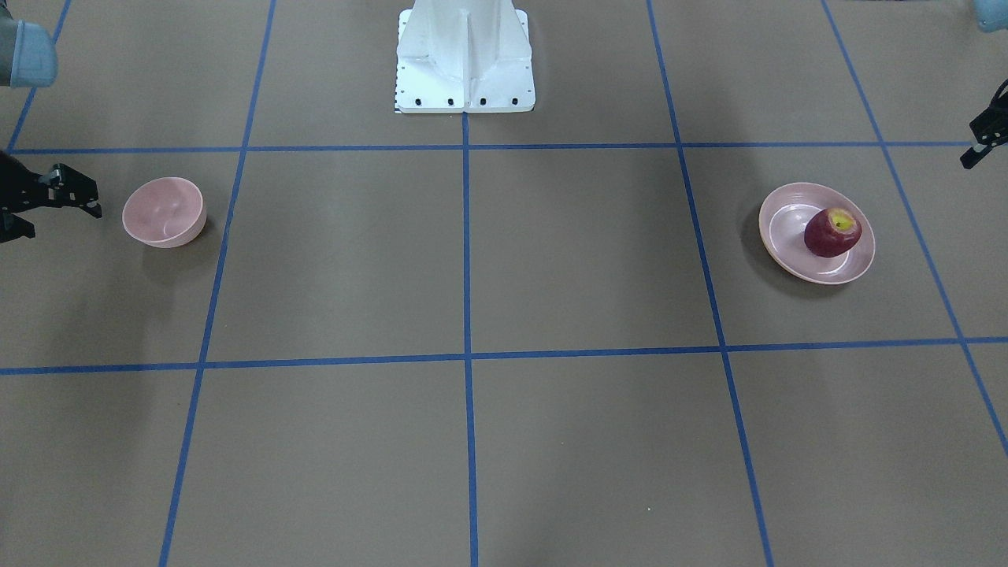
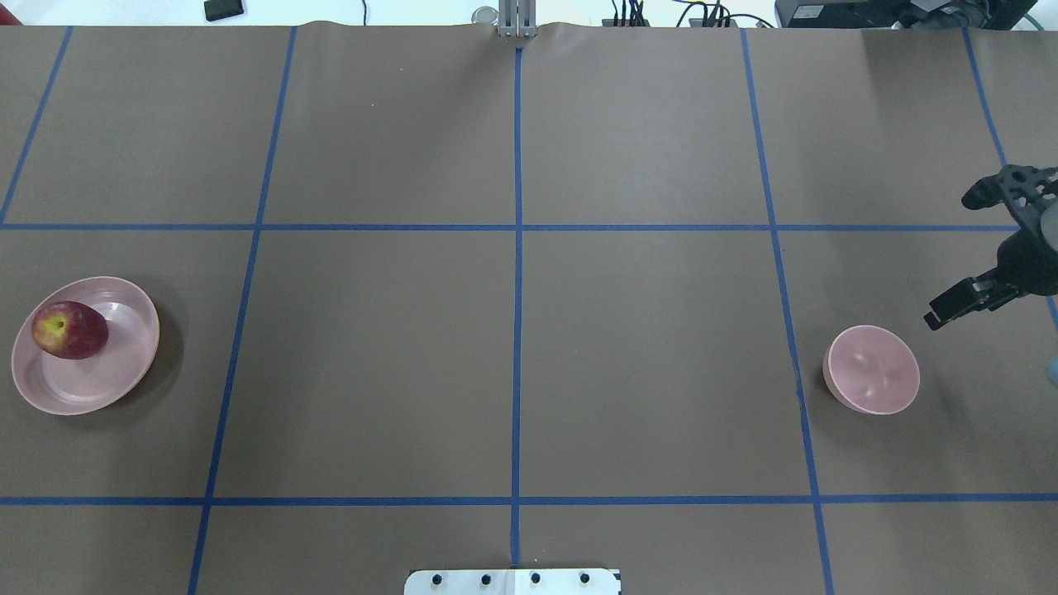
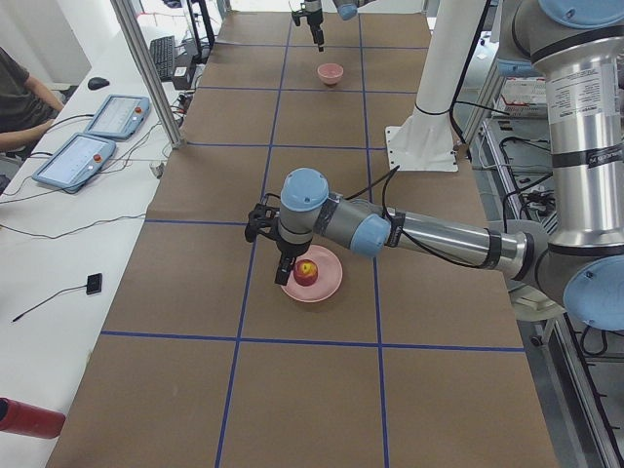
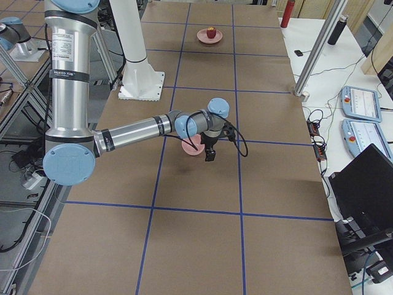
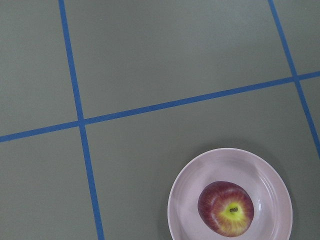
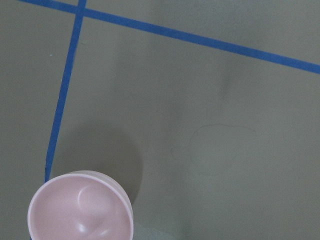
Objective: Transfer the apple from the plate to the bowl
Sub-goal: 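Lower the right gripper onto the rim of the pink bowl and grasp it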
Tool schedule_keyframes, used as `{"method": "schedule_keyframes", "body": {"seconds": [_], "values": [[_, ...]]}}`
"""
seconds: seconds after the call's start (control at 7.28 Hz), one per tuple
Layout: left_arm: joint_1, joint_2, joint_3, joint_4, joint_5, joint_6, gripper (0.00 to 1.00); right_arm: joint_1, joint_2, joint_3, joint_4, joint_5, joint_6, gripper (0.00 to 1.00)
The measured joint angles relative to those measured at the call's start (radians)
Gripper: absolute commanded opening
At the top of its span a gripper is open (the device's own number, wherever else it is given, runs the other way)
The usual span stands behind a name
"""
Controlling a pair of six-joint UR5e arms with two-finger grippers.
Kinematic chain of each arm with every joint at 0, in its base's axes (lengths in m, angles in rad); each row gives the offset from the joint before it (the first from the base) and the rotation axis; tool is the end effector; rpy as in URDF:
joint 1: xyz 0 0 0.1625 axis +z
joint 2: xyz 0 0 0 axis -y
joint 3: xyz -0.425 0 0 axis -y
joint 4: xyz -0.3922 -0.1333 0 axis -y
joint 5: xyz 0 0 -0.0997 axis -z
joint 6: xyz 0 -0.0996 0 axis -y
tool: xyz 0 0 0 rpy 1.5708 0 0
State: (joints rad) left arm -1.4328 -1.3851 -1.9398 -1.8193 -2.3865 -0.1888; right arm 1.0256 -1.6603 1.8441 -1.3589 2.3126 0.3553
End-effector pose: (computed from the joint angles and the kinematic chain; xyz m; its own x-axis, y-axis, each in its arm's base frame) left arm -0.0016 -0.4306 0.5290 0.6490 0.2203 -0.7282 -0.0032 0.9579 0.2870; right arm -0.1862 -0.4343 0.5434 0.6308 -0.2927 0.7186 0.2763 0.9501 0.1445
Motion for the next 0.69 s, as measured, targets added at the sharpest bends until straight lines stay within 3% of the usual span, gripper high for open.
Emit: {"method": "schedule_keyframes", "body": {"seconds": [0.14,0.27,0.41,0.55,0.69], "values": [[0.0,0.0,0.001,0.0,0.002,0.0,0.98,-0.042,-0.025,-0.038,0.146,-0.004,0.106,1.0],[-0.001,0.0,0.001,0.0,0.003,0.0,0.98,-0.073,-0.033,-0.052,0.221,-0.002,0.193,1.0],[-0.002,0.001,-0.001,0.0,0.003,0.0,0.98,-0.095,-0.035,-0.056,0.25,0.0,0.234,0.85],[-0.003,0.001,-0.004,0.0,0.003,0.0,0.98,-0.113,-0.036,-0.06,0.26,-0.005,0.25,0.53],[-0.004,0.002,-0.006,0.0,0.003,0.0,0.98,-0.126,-0.039,-0.064,0.264,-0.01,0.255,0.09]]}}
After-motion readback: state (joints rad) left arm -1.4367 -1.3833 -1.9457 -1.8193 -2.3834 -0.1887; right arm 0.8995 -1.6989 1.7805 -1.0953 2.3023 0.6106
